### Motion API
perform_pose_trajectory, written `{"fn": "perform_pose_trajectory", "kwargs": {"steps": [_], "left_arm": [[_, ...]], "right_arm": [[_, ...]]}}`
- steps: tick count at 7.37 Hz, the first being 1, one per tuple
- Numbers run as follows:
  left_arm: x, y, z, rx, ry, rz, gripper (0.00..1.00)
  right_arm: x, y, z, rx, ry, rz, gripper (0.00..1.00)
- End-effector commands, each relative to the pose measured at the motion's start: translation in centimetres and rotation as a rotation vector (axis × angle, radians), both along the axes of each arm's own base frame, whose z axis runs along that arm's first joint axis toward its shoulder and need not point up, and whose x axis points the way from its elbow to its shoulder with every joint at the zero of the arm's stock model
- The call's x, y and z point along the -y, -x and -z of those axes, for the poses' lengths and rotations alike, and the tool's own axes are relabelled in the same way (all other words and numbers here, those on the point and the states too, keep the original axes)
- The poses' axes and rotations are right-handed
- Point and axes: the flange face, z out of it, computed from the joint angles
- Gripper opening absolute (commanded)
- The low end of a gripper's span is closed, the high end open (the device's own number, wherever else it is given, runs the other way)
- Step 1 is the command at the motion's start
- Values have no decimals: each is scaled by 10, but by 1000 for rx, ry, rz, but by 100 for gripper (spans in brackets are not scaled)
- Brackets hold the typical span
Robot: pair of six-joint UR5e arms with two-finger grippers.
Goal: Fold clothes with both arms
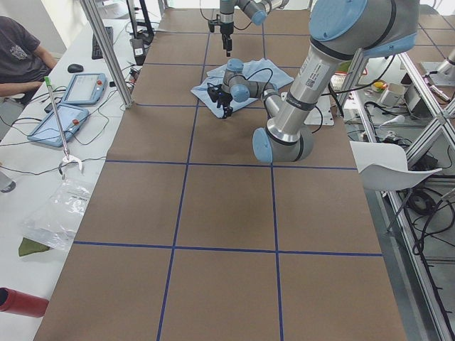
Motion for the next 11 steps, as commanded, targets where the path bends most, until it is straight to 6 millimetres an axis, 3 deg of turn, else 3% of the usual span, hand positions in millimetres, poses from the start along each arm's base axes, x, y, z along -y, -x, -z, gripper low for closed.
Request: {"fn": "perform_pose_trajectory", "kwargs": {"steps": [1,3,4,6,8,9,10,11], "left_arm": [[-4,-4,-4,7,1,-8,78],[-4,-3,-1,4,0,-12,52],[-5,-2,0,5,1,-14,44],[-5,0,2,3,1,-13,32],[-5,0,3,10,3,-17,28],[-5,1,4,9,2,-17,18],[-5,3,7,4,-1,-17,1],[-4,6,9,4,-3,-16,0]], "right_arm": [[0,-1,2,12,17,0,100],[1,-2,2,11,18,-3,100],[1,-3,2,12,18,-2,100],[0,-2,2,12,18,-1,100],[0,-2,1,12,20,0,100],[0,-3,1,11,21,-1,100],[0,-3,1,11,21,-1,100],[0,-3,1,12,20,-1,100]]}}
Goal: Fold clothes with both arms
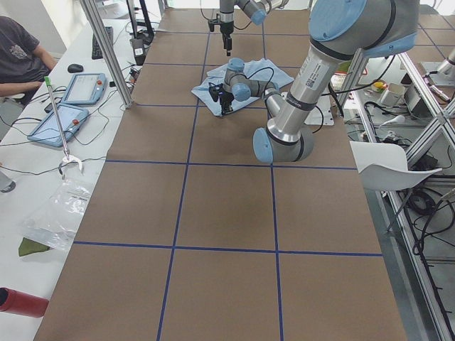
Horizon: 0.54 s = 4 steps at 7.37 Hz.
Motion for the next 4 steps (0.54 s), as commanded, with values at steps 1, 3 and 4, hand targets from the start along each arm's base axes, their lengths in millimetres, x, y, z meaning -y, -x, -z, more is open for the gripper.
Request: {"fn": "perform_pose_trajectory", "kwargs": {"steps": [1,3,4], "left_arm": [[14,13,3,2,-4,21,0],[50,41,1,17,-34,56,0],[74,61,1,34,-73,61,0]], "right_arm": [[0,0,0,1,1,-1,100],[-1,1,3,10,54,-47,100],[-2,2,3,8,62,-50,100]]}}
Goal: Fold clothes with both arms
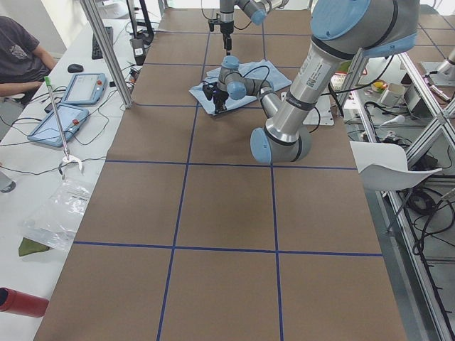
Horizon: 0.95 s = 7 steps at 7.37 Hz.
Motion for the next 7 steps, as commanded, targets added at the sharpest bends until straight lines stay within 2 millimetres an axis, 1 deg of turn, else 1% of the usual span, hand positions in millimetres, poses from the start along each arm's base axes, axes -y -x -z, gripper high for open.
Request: {"fn": "perform_pose_trajectory", "kwargs": {"steps": [1,2,3,4,5,6,7], "left_arm": [[48,40,-1,28,-65,31,0],[66,52,-9,57,-90,28,0],[84,54,-16,68,-115,27,0],[110,40,-16,54,-148,41,0],[138,24,-4,49,-179,46,0],[152,22,-6,25,-222,55,0],[178,23,0,71,-287,50,0]], "right_arm": [[0,2,2,11,41,-27,100],[-2,3,4,20,42,-20,100],[-2,3,8,25,37,-21,100],[-1,3,7,23,36,-24,100],[-1,3,7,21,36,-25,100],[-1,3,7,21,36,-25,100],[0,3,7,21,36,-26,100]]}}
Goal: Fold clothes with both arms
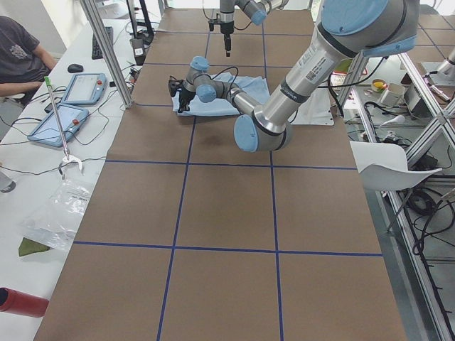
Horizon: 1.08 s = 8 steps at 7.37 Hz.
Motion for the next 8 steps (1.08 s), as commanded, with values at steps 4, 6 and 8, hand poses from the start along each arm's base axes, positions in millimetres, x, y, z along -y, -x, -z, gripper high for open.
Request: {"fn": "perform_pose_trajectory", "kwargs": {"steps": [4,6,8], "left_arm": [[62,0,-30,-15,-207,30,0],[63,1,-27,-7,-225,16,0],[63,2,-26,-4,-233,11,100]], "right_arm": [[1,-1,0,-1,-1,-4,100],[0,1,0,-1,-4,0,100],[3,8,6,0,-11,3,100]]}}
